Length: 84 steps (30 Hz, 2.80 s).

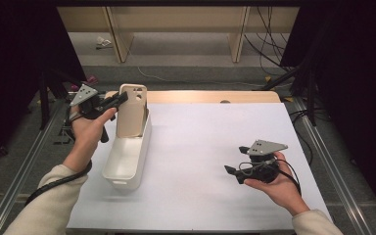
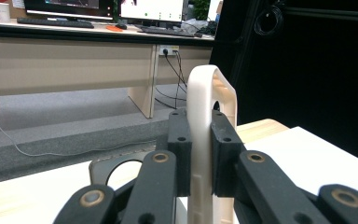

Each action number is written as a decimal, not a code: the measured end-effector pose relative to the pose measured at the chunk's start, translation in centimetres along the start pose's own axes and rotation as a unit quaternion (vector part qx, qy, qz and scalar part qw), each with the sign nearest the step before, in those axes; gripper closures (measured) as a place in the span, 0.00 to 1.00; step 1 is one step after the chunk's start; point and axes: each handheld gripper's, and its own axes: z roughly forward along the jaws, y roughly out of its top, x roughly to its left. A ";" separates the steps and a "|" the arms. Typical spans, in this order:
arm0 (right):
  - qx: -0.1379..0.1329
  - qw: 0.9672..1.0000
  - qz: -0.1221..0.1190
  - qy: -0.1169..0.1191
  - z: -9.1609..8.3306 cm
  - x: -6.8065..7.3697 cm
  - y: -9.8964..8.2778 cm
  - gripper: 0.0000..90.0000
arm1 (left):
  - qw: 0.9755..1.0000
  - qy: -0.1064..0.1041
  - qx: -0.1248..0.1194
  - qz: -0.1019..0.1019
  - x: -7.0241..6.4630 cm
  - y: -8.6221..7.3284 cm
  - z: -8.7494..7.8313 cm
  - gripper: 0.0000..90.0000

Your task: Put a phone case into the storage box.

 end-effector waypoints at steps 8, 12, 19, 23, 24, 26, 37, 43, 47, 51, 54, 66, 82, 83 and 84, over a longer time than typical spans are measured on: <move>0.000 1.000 0.001 0.000 0.0 0.0 0.0 0.19 | 1.000 0.004 0.002 -0.001 0.2 -0.3 0.3 0.90; 0.000 1.000 0.001 0.000 0.0 0.0 0.0 0.19 | 1.000 0.007 0.005 -0.001 0.4 -0.4 0.5 0.90; 0.000 1.000 0.002 -0.001 0.0 0.0 0.0 0.19 | 1.000 0.006 0.011 0.002 0.6 -0.7 0.9 0.90; 0.000 1.000 0.002 -0.001 0.0 0.0 0.0 0.19 | 1.000 0.007 0.016 0.000 0.8 -0.9 1.2 0.90; 0.000 1.000 0.002 -0.001 0.0 0.0 0.0 0.19 | 1.000 0.007 0.017 0.000 0.8 -0.9 1.2 0.90; 0.000 1.000 0.002 -0.001 0.0 0.0 0.0 0.19 | 1.000 0.008 0.020 -0.001 0.9 -1.0 1.4 0.90; 0.001 1.000 0.004 -0.001 0.0 0.0 0.0 0.19 | 1.000 0.010 0.026 -0.005 1.2 -1.3 1.8 0.90; 0.001 1.000 0.005 0.000 0.0 0.0 -0.1 0.19 | 0.999 0.012 0.029 -0.006 1.4 -1.5 2.1 0.90; 0.000 1.000 0.005 -0.001 0.0 0.0 0.0 0.19 | 0.999 0.013 0.033 -0.008 1.5 -1.6 2.4 0.90; 0.000 1.000 0.005 -0.001 0.0 -0.1 -0.1 0.19 | 0.999 0.011 0.035 -0.010 1.6 -1.7 2.6 0.90; 0.001 1.000 0.005 0.000 0.0 0.0 0.0 0.19 | 0.999 0.012 0.036 -0.010 1.6 -1.8 2.7 0.90; 0.001 1.000 0.003 0.000 0.1 0.0 -0.1 0.19 | 0.998 0.016 0.052 -0.010 2.3 -2.3 3.2 0.90; 0.002 1.000 0.004 0.000 0.1 0.0 -0.1 0.19 | 0.997 0.020 0.069 -0.012 3.0 -3.2 3.8 0.90; 0.002 1.000 0.004 0.000 0.1 0.0 -0.1 0.19 | 0.997 0.021 0.070 -0.011 3.1 -3.2 3.9 0.90; 0.002 1.000 0.003 0.000 0.1 0.0 -0.1 0.19 | 0.997 0.021 0.070 -0.011 3.1 -3.3 3.9 0.90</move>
